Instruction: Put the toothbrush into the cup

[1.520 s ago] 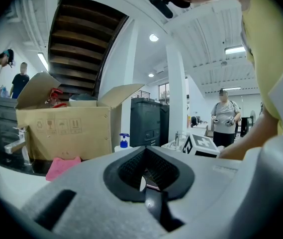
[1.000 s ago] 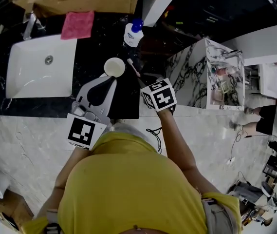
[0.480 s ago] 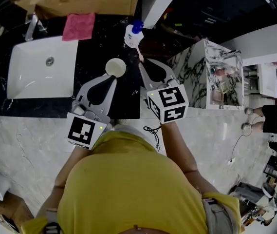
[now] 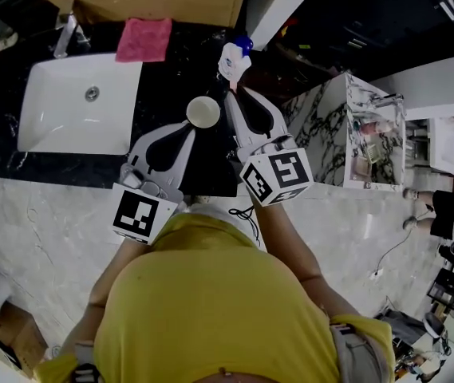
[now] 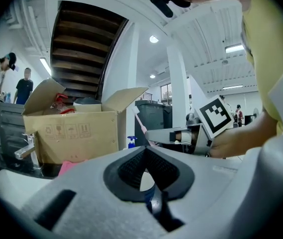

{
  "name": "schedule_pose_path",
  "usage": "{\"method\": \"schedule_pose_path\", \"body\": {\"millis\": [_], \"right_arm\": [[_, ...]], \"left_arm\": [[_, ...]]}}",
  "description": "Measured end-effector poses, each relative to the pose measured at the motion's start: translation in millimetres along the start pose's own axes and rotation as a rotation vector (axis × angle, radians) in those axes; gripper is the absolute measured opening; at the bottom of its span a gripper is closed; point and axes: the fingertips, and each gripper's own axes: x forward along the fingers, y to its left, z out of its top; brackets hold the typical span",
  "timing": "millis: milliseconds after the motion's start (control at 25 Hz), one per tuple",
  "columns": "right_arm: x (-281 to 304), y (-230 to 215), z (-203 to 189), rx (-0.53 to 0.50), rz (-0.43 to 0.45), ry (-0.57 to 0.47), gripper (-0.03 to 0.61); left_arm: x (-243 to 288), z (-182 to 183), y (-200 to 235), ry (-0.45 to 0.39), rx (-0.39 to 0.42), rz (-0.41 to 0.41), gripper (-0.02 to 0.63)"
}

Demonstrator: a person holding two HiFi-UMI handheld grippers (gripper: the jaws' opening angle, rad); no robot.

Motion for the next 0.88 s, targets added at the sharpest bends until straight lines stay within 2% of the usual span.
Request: {"method": "schedule_pose_path", "body": {"millis": [200,360,680,880], "right_arm": [[19.5,8.0,-8.1,0.112,0.056,-0.055,0.060],[32.9,14.5,-19.2,0.155,0.083,-0.062,0.060],[40.9,21.0,-48.4,0.115,0.087,0.010,0.060],[33.1,20.5,-61.8,0.046,0.065,0.090,0.060]], "left_arm": [[-5.9,-3.7,9.8,0.017,0.000,0.026,0.003],[-10.9,-5.7,17.7,0.025,-0.003,0.048,0.003],[-12.6,-10.8,26.2,0.038,-0.011,0.060,0.003],[-8.9,-12.2,23.8,0.036,-0.017,0.044,0.003]]}}
